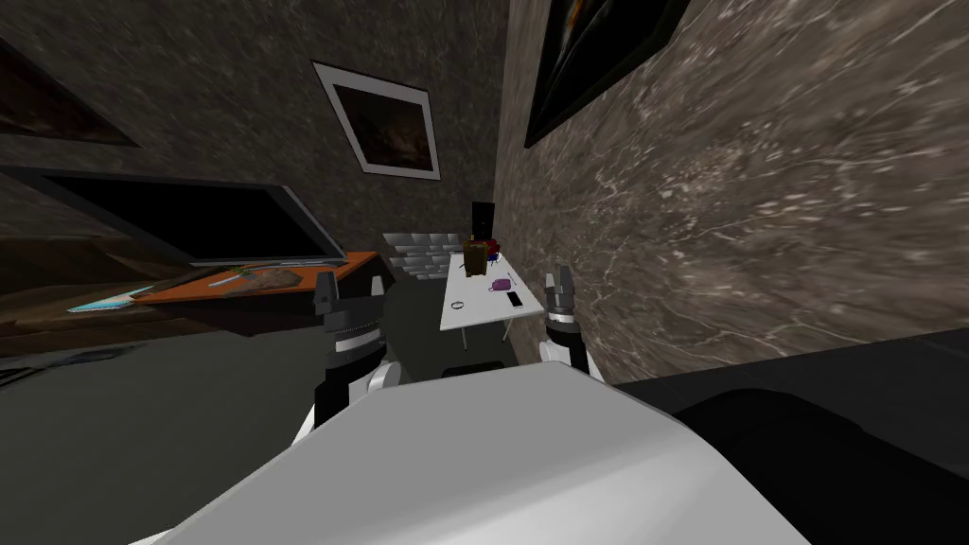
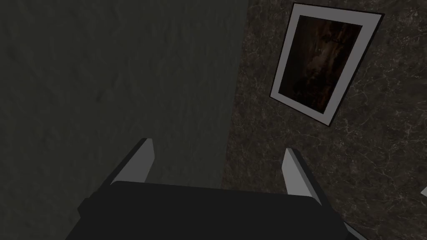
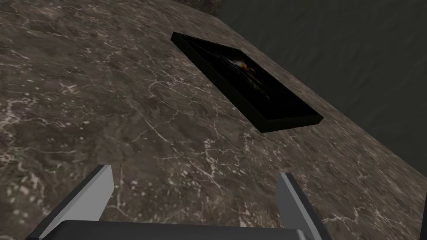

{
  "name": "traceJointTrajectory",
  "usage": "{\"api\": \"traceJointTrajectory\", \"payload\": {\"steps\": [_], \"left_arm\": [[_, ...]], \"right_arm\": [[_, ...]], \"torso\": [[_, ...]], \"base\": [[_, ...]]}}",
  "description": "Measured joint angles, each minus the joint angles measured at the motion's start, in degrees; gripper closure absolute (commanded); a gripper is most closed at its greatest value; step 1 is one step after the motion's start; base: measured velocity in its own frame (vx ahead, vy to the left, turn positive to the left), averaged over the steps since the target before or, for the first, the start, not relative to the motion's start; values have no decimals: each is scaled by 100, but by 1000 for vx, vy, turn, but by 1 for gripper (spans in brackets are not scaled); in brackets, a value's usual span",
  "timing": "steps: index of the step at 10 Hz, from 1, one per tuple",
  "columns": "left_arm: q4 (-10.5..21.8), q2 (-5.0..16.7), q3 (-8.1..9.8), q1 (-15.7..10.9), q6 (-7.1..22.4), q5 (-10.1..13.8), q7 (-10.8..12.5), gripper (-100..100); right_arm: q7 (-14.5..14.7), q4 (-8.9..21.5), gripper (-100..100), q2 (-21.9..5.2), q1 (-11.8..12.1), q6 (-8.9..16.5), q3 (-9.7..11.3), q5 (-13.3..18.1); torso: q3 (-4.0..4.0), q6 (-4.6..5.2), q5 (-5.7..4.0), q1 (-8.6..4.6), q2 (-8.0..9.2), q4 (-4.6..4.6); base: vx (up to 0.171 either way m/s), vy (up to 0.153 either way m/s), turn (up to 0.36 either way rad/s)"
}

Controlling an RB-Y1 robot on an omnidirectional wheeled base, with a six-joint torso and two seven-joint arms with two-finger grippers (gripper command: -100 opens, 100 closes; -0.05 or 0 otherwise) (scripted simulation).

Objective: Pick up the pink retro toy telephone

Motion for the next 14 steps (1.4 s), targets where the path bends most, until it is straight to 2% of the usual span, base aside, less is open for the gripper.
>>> {"api": "traceJointTrajectory", "payload": {"steps": [3,6,9,14], "left_arm": [[0,0,0,-2,0,0,0,0],[0,0,0,-1,0,0,0,0],[0,0,0,-2,1,0,0,0],[0,0,1,0,0,0,0,0]], "right_arm": [[-4,200,-100,-361,-169,-104,93,89],[-10,466,-100,-699,-343,-255,188,198],[-38,928,-100,-1239,-646,-498,356,429],[-69,1370,-100,-1905,-939,-696,558,719]], "torso": [[25,-1,-3,-13,44,10],[15,0,-2,-9,26,6],[25,-3,-3,-13,44,10],[10,3,-3,-12,16,4]], "base": [[-120,-37,207],[-75,-16,136],[-114,-24,232],[-60,-11,179]]}}
